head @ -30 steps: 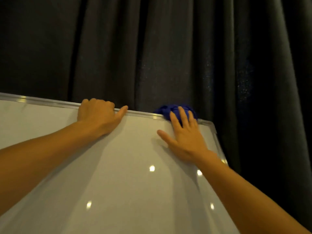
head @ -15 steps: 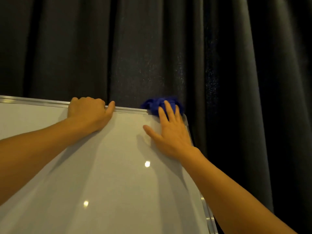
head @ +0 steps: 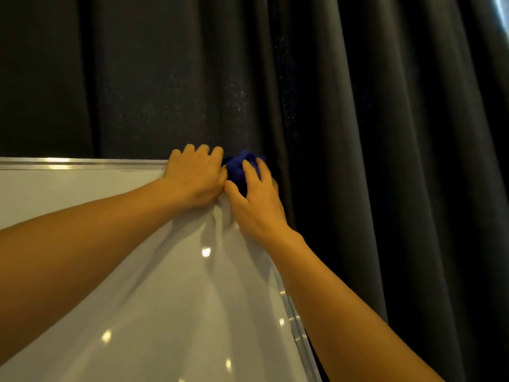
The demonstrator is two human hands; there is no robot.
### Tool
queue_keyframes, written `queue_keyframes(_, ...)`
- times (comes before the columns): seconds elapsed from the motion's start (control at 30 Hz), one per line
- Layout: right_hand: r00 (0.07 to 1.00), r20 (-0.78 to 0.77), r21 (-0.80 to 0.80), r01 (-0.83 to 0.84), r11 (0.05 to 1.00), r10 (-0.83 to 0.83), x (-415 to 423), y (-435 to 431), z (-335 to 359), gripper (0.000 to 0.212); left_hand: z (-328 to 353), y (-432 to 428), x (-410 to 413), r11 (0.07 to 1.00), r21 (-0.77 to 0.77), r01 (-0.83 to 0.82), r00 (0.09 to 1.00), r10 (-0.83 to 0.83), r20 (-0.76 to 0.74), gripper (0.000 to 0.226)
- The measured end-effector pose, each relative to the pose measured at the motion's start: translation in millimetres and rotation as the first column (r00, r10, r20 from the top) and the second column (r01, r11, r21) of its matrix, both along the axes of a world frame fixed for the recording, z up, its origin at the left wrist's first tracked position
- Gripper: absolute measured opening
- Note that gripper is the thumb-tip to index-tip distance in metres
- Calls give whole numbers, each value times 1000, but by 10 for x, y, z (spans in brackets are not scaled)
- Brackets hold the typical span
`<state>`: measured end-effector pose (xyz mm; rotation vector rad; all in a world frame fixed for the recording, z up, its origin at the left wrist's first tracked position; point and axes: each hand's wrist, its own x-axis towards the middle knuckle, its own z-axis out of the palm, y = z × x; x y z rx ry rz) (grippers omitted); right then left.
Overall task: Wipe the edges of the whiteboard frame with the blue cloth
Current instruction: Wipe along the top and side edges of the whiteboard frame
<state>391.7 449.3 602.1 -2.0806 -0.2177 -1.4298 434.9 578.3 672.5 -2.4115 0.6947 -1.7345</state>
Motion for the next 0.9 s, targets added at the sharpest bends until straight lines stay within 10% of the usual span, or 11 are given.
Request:
queue_keyframes(0.47,962,-142,97,249,964,-234,-840,345,-2254,78,-350,-131,3,987,163,-4,1000,3,6,74)
queue_keyframes(0.63,911,-278,133,350,927,-304,-699,432,-1798,79,-1022,-407,-321,755,642,132,983,-182,13,45)
queue_keyframes(0.9,850,-417,235,443,865,-322,-1320,768,-3326,80,-1610,-552,-419,646,737,197,972,-30,-233,61)
